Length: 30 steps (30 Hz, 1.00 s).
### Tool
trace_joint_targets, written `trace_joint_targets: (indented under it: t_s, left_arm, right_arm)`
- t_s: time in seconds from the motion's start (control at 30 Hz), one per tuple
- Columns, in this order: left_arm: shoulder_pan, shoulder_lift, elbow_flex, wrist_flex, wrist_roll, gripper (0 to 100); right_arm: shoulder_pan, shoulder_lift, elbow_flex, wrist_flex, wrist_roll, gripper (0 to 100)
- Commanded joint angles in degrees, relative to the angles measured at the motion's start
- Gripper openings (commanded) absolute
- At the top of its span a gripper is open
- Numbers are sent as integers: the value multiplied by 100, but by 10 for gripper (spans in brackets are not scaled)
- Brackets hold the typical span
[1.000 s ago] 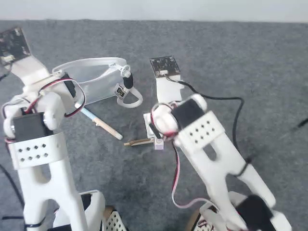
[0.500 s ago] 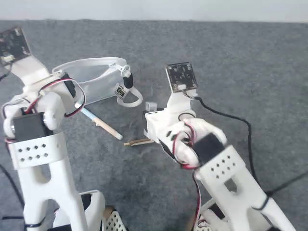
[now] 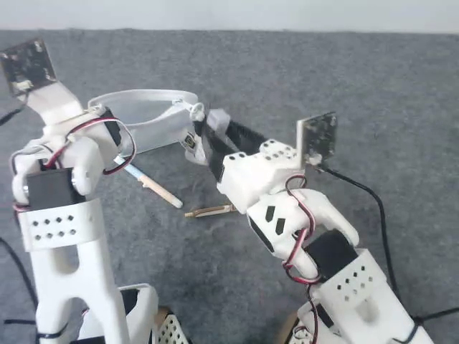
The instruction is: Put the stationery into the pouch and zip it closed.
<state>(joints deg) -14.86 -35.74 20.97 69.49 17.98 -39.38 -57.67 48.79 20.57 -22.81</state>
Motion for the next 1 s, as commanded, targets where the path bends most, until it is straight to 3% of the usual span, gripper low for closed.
trace_joint_targets:
  t_s: [0.0,0.2,0.53,0.97]
  left_arm:
    - [79,44,101,-141,53,10]
    - [88,44,101,-123,53,10]
    - [88,44,101,-123,53,10]
    - [88,44,110,-123,53,10]
  right_arm:
    - [-31,-40,-79,-1077,62,6]
    - [-48,725,-88,-2571,97,6]
    - [-708,2519,-97,-4752,1732,6]
    - [-567,4629,-88,-6167,2004,6]
